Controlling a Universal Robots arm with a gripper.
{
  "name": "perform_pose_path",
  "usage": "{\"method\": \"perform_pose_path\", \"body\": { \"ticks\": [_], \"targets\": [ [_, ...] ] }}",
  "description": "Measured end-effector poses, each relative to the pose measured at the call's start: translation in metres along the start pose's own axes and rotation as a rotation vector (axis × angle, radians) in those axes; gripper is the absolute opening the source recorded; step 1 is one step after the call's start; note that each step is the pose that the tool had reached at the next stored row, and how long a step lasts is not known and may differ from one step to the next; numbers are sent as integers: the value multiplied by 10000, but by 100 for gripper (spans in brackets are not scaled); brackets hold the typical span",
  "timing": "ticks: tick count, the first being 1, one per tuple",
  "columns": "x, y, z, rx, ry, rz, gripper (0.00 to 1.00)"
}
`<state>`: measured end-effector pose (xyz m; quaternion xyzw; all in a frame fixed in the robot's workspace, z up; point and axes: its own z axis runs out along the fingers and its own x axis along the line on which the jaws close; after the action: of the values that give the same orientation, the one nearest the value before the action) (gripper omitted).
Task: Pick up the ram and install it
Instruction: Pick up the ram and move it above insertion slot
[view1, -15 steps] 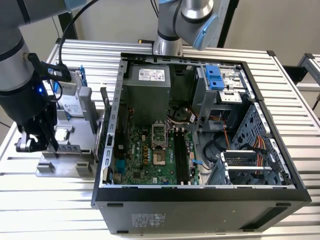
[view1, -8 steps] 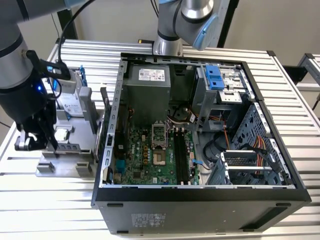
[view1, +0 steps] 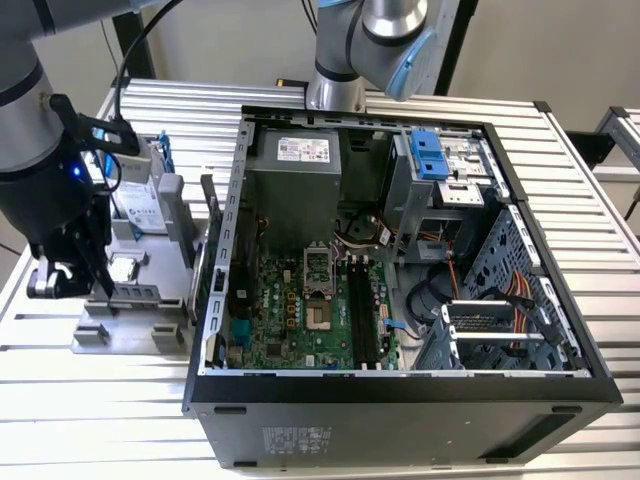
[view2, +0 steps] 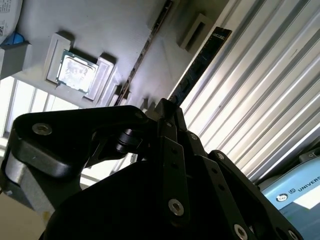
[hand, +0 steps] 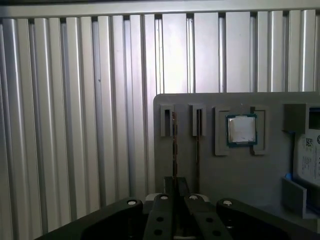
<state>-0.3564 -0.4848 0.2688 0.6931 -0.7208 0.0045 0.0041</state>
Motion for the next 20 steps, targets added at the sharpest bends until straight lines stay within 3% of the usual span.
{"method": "perform_pose_path", "body": {
  "ticks": [20],
  "targets": [
    [1, 0, -110, -1, 1, 6, 0]
  ]
}}
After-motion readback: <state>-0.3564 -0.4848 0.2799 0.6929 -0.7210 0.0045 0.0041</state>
